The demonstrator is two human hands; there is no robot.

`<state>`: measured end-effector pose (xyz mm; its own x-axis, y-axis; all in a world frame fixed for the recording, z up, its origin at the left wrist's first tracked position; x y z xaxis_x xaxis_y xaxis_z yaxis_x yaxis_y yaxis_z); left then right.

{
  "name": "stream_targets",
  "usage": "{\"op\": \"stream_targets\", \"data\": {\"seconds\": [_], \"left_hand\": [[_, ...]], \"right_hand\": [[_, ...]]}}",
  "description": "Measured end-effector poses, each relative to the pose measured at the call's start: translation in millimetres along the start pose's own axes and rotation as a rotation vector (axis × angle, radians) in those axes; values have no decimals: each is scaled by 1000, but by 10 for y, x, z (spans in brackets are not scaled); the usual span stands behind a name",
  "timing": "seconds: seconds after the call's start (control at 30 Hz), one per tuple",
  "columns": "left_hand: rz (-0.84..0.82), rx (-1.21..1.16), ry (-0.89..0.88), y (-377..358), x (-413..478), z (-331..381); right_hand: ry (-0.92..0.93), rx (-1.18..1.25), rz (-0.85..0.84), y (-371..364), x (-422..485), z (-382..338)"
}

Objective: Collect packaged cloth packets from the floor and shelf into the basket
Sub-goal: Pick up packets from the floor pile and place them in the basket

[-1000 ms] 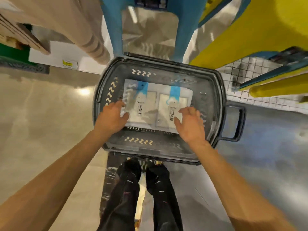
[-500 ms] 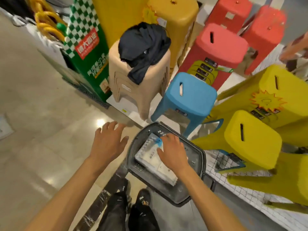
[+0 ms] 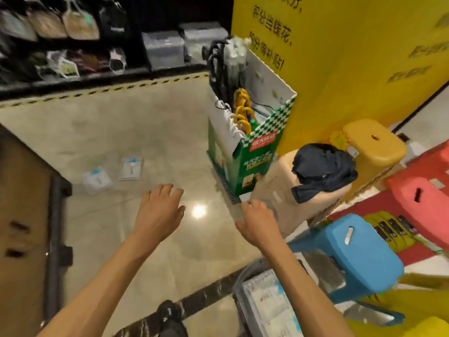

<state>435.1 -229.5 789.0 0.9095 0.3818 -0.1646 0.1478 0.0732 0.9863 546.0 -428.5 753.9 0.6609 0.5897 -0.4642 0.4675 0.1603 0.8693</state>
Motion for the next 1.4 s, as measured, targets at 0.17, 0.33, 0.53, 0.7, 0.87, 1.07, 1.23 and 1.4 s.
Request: {"op": "stream_targets", "data": {"seconds": [0.17, 0.33, 0.53, 0.7, 0.87, 1.07, 1.23, 1.4], "left_hand": [[23, 1, 112, 291, -101, -919], [51, 27, 226, 405, -234, -1849], [37, 28, 341, 388, -337, -2818], [-3, 45, 440, 369, -288, -3494], [-14, 39, 487, 336, -82, -3941], [-79, 50, 546, 260, 421, -4496], [-57, -25, 616, 342, 1019, -5026], [-65, -56, 662, 436, 1640, -5478]], "right_hand": [[173, -117, 73, 413, 341, -1101], [306, -159, 102, 568, 651, -2139], [377, -177, 117, 676, 1141, -3075], [412, -194, 96, 795, 1614, -3692], [456, -215, 57, 768, 2071, -4132], [487, -237, -2, 824, 2782, -4507], [511, -241, -31, 1126, 3553, -4791], [541, -243, -64, 1447, 4271, -5122]]}}
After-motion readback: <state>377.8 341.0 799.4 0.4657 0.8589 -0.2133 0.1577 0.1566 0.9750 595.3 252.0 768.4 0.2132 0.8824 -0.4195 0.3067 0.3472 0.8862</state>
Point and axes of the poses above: each hand's wrist, its own x-axis towards the middle knuckle, its own y-axis out of the back of the hand, z = x × y, the point moved 9 cm from there along x, towards the middle knuckle, and after that the axes turned 9 degrees about -z, right-handed, at the moved point
